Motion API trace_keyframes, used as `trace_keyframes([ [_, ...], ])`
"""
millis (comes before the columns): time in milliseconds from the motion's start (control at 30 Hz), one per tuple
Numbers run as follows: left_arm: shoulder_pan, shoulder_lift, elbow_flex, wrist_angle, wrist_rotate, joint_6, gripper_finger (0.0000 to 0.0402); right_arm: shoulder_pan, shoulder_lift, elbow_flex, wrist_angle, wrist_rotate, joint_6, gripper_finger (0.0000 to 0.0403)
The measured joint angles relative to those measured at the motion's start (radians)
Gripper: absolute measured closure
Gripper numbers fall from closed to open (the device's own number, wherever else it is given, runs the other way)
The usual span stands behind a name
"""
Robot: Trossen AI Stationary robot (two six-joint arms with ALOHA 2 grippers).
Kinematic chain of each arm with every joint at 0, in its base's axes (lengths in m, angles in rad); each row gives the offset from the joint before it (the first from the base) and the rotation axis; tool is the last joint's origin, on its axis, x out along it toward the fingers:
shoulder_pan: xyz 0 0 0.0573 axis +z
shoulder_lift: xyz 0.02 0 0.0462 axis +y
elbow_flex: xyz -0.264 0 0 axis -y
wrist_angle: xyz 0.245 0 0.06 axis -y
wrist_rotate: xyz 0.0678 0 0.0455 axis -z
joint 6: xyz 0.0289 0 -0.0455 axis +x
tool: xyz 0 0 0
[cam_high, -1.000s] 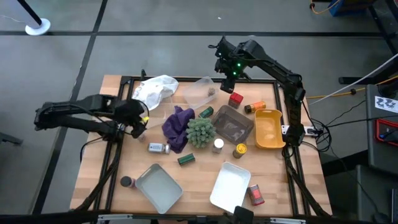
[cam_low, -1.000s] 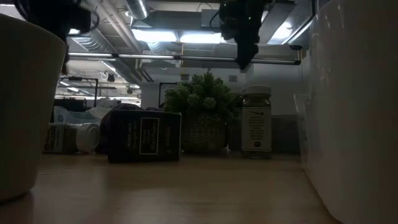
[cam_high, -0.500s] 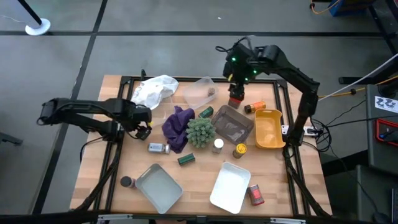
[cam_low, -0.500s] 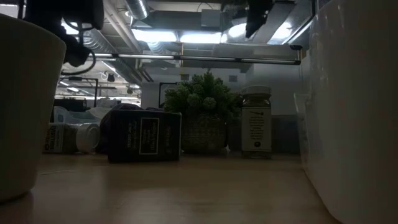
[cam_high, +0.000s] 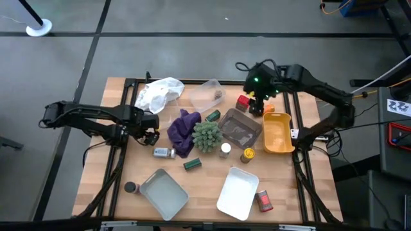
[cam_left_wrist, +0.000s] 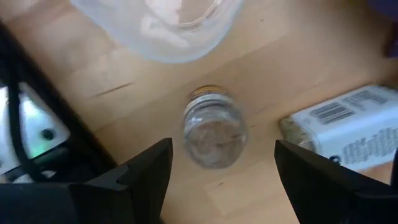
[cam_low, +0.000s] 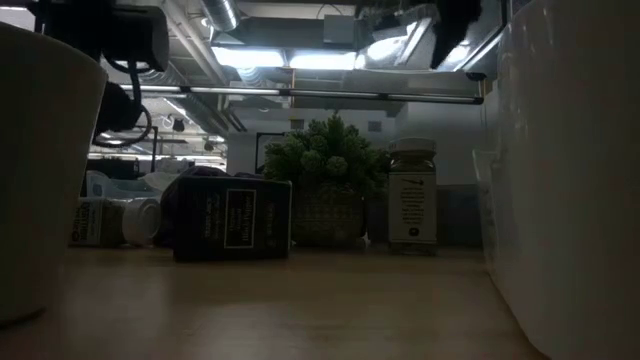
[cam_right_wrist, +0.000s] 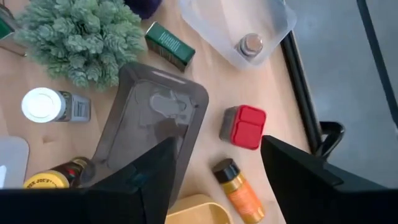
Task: Sort spices by type
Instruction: Put the brown seasoning bottle into the right transparent bin
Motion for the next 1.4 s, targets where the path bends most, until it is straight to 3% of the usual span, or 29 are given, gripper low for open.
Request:
trace_keyframes([
  [367, 0.000, 0.001, -0.105, 0.126, 0.003, -0.024, 0.0135, -0.002, -0.351, -0.501, 0.261, 0.005, 0.157, 0.0169],
  [667, 0.000, 0.001, -0.172, 0.178, 0.007, -0.035, 0.0135, -0.002, -0.568, -0.797, 0.440, 0.004, 0.268, 0.0169],
  [867, 0.000, 0.000, -0.176, 0.197, 0.007, -0.057, 0.0146, -0.002, -0.626, -0.913, 0.535, 0.005, 0.270, 0.0169],
  [1100, 0.000, 0.000, -0.175, 0.200, 0.019, -0.089, 0.0226, -0.002, -0.629, -0.983, 0.609, 0.005, 0.270, 0.0169],
  [1400, 0.000, -0.005, -0.169, 0.197, 0.111, -0.096, 0.0228, -0.002, -0.629, -1.028, 0.673, 0.004, 0.270, 0.0169],
])
